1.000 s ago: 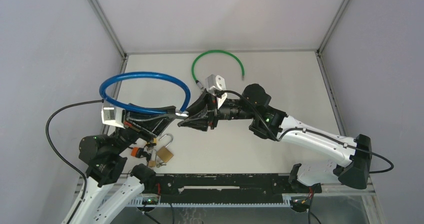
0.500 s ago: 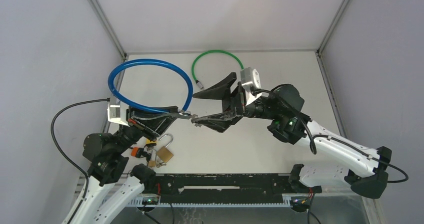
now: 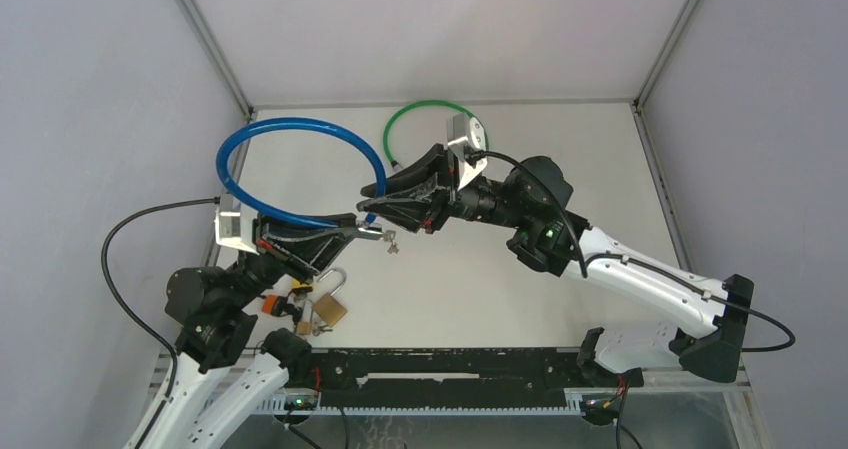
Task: Lock with the key
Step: Lock the lock.
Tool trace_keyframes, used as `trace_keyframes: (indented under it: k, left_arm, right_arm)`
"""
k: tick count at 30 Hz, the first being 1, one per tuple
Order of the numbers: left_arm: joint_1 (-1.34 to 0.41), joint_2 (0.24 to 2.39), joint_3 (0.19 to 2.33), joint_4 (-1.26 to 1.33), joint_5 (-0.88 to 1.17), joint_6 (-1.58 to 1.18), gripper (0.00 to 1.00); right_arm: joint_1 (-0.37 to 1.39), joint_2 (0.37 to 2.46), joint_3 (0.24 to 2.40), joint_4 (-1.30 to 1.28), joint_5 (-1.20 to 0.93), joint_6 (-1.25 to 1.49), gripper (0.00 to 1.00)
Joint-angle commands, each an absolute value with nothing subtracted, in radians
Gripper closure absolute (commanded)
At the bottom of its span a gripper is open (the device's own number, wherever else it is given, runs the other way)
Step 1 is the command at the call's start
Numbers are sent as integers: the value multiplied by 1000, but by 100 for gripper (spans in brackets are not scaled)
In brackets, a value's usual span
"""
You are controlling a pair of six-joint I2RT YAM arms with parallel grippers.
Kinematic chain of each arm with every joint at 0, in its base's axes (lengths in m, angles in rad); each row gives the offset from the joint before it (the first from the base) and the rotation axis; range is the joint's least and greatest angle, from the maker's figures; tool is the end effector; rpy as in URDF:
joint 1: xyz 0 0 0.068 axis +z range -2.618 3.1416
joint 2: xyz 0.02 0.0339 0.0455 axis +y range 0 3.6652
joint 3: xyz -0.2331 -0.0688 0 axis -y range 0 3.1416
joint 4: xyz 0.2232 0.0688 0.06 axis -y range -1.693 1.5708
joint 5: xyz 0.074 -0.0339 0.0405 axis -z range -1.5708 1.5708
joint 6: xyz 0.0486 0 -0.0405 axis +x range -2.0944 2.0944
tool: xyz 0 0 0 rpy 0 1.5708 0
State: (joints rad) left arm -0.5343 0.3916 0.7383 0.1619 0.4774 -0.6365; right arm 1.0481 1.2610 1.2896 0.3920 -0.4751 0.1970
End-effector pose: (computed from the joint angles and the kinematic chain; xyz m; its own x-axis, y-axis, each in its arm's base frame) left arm 0.0716 -0.0683 0.3918 -0.1371 -0.5323 -0.8354 0.8906 0.3030 -0.3392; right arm 0.1192 0.2514 0.4497 0.0083 0.3630 -0.9317 -0.9999 0.0113 -0.0045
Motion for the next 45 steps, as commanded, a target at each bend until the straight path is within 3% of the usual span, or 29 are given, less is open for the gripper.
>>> trace_keyframes:
  k: [1,2,22,23,24,27,29,32,36,39,45]
  left_arm:
    - [-531,382,742,240,469,-624,100]
    - [-530,382,742,244,460,-625,100]
    - [-503,396,821,325,374,-690,100]
    - [-498,390,812,326,368,-690,100]
    - [-491,384,805,322,365,-690,100]
    - [-471,350,774,300,372,-657,100]
    - [-466,325,747,286,381,-637,100]
    - [-462,300,717,276,386,-622,100]
    - [-460,296,704,282,387,-619,100]
    - [-459,294,707,278,374,-634,100]
    - [-450,294,710,257,355,-646,100]
  right_arm:
    - [1044,1249,1321,418,-449,241,88]
    - [1047,1249,1322,413,-448,242,100]
    - [1138,1354,1282,329,-467,182,100]
    - [1137,1355,1282,322,-469,184,98]
    - [1132,1350,1281,314,-472,187,88]
    - [1089,1300,1282,287,-513,206,43]
    - [1054,1261,1282,259,-547,214,23]
    - [1013,1210,1281,187,-575,197,6]
    - [1009,1156,1234,131,-543,117,1]
    - [1082,1098,1163,135,-383,-78,1]
    - [1287,1023,1050,276,-14,-670,14]
